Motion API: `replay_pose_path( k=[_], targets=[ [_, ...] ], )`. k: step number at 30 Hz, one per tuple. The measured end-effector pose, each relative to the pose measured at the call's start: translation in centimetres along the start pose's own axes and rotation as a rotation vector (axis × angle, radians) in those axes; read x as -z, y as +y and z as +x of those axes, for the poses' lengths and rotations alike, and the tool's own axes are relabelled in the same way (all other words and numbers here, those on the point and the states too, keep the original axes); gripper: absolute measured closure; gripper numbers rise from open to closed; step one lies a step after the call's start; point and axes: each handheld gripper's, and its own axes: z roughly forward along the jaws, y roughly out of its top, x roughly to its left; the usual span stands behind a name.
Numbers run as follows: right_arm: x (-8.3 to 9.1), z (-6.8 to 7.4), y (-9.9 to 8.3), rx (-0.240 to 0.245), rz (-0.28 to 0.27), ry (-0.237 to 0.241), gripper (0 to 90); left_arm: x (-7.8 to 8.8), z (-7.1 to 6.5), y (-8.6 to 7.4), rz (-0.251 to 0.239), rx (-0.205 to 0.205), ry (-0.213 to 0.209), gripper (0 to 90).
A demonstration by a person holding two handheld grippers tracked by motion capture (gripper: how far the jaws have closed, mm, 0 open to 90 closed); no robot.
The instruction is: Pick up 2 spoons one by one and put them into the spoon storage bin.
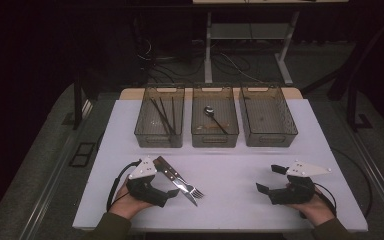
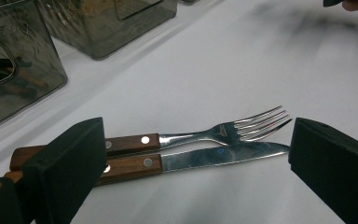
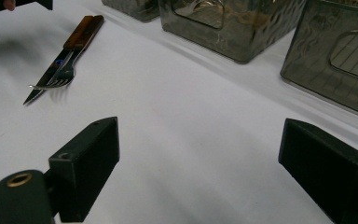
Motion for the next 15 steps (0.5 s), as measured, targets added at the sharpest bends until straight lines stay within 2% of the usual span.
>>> replay_pose_path(
  k=[2,7,12,15],
  targets=[
    [-0.2,-0.2,0.0,-0.009,0.000,-0.001,12.0,0.1,0.2,0.2,0.001,0.009,0.006,8.8],
    [-0.6,-0.5,-0.1,-0.013,0.021,-0.010,12.0,0.1,1.0,0.6,0.008,-0.002,0.029,20.4],
    [-0.6,-0.5,-0.1,-0.015,0.020,-0.013,12.0,-0.5,2.0,1.2,0.036,-0.015,0.061,36.4],
    [-0.6,-0.5,-0.1,-0.016,0.020,-0.012,12.0,-0.9,2.5,1.4,0.051,-0.021,0.058,49.0]
  ],
)
